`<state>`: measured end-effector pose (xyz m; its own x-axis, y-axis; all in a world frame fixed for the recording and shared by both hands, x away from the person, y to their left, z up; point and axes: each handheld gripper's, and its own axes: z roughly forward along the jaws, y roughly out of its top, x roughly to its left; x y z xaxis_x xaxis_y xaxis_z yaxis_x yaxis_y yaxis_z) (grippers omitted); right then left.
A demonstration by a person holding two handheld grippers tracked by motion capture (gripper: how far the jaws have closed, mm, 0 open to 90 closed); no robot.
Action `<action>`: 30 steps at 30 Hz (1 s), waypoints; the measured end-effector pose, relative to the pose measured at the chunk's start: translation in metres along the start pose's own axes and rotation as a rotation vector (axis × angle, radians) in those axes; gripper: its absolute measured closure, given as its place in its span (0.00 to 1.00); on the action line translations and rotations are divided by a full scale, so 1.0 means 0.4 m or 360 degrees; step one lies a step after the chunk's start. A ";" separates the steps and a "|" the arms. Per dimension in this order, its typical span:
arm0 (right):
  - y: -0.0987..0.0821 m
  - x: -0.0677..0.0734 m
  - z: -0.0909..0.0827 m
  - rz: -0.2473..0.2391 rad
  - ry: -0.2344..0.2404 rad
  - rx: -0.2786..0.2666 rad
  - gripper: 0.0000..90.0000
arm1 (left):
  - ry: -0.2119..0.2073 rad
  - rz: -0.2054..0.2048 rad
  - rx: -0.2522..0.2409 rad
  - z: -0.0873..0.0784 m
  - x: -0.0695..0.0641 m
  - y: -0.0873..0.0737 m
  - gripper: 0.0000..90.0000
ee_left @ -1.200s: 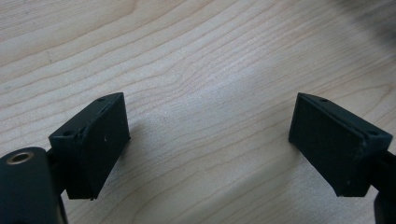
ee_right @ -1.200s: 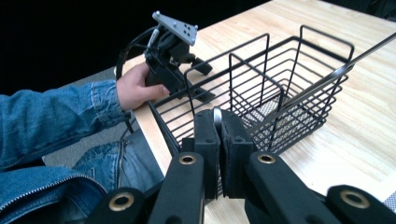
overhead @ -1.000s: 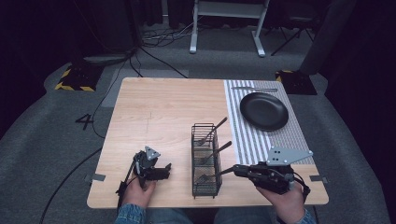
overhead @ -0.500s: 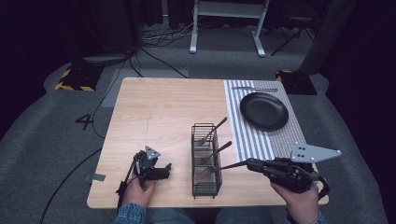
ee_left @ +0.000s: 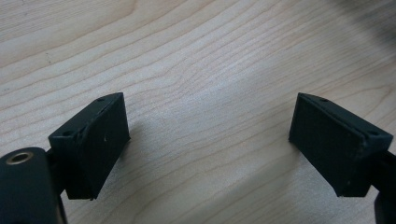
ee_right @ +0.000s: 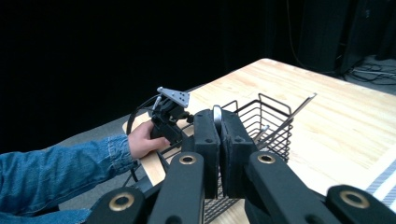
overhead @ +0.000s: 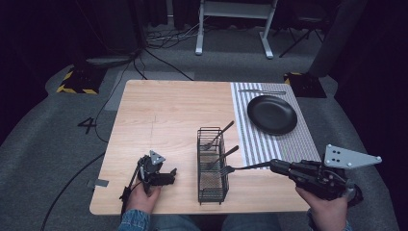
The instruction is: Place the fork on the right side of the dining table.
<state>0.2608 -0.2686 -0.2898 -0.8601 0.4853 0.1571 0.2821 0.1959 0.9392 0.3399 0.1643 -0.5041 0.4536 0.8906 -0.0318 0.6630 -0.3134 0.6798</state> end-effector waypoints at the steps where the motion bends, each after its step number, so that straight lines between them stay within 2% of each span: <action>1: 0.000 0.000 0.000 0.0000 0.0000 0.0000 0.97 | 0.0000 0.0000 0.0000 0.000 0.000 0.000 0.13; 6: 0.013 0.002 -0.030 -0.0021 -0.0036 -0.0009 0.97 | 0.0000 0.0000 0.0000 0.000 0.000 0.000 0.13; 15: 0.021 -0.011 -0.077 -0.0004 -0.0110 -0.0034 0.97 | 0.0000 0.0000 0.0000 0.000 0.000 0.000 0.13; 20: 0.020 -0.027 -0.106 0.0018 -0.0158 -0.0059 0.97 | 0.0001 0.0000 0.0000 0.000 0.000 0.000 0.13; 30: 0.021 -0.058 -0.138 0.0051 -0.0245 -0.0079 0.97 | 0.0001 0.0000 0.0000 0.000 0.000 0.000 0.13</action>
<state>0.2597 -0.3253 -0.2685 -0.7746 0.6163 0.1420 0.2837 0.1379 0.9489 0.3399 0.1643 -0.5040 0.4533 0.8908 -0.0314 0.6631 -0.3135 0.6797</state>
